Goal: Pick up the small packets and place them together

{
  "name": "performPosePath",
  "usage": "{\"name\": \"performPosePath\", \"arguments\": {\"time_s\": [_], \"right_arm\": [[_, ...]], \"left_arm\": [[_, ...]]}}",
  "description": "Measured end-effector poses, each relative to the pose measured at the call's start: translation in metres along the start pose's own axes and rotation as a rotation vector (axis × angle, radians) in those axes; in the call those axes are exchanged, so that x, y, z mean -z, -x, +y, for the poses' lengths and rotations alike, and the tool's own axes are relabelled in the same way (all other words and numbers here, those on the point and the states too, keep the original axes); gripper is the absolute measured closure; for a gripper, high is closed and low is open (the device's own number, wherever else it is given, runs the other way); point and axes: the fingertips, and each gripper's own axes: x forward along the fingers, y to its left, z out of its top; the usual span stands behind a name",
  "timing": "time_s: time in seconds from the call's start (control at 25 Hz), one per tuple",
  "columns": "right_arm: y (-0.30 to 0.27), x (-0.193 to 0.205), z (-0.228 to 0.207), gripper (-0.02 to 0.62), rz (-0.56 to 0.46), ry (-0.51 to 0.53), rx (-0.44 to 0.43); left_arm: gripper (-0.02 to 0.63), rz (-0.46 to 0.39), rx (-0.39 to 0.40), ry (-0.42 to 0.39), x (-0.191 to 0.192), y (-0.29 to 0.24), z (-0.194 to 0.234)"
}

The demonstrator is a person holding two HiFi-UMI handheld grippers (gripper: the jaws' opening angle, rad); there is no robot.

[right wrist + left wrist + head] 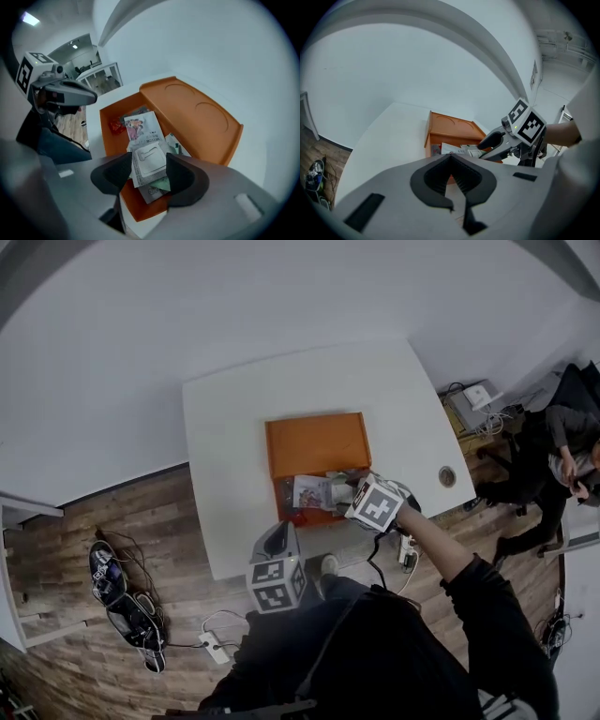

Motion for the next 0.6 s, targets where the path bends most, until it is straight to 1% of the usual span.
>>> {"name": "performPosePath", "arguments": {"time_s": [0.12,0.32,0.44,0.52,0.6], "right_arm": [[-0.012,0.005,-0.006,0.396,0.073,0.029,0.006],[-0.020,0.007,-0.006,0.399,0.115,0.036,-0.014],[-0.022,0.007,-0.005,0.413,0.148,0.038,-0.036],[-0.023,0.007,-0.003,0.437,0.157,0.035,-0.047],[-0.023,0.007,-0.001,0.493,0.161,0.037,-0.051]], "left_arm": [[0.607,-0.006,0.010,0.002,-0.006,-0.002,0.004],[0.607,-0.011,0.014,0.007,-0.013,-0.006,0.010],[0.607,-0.007,0.015,0.006,-0.015,-0.008,0.011],[0.607,-0.005,0.018,0.004,-0.014,-0.008,0.011],[0.607,-0.002,0.019,0.000,-0.013,-0.007,0.010]]}}
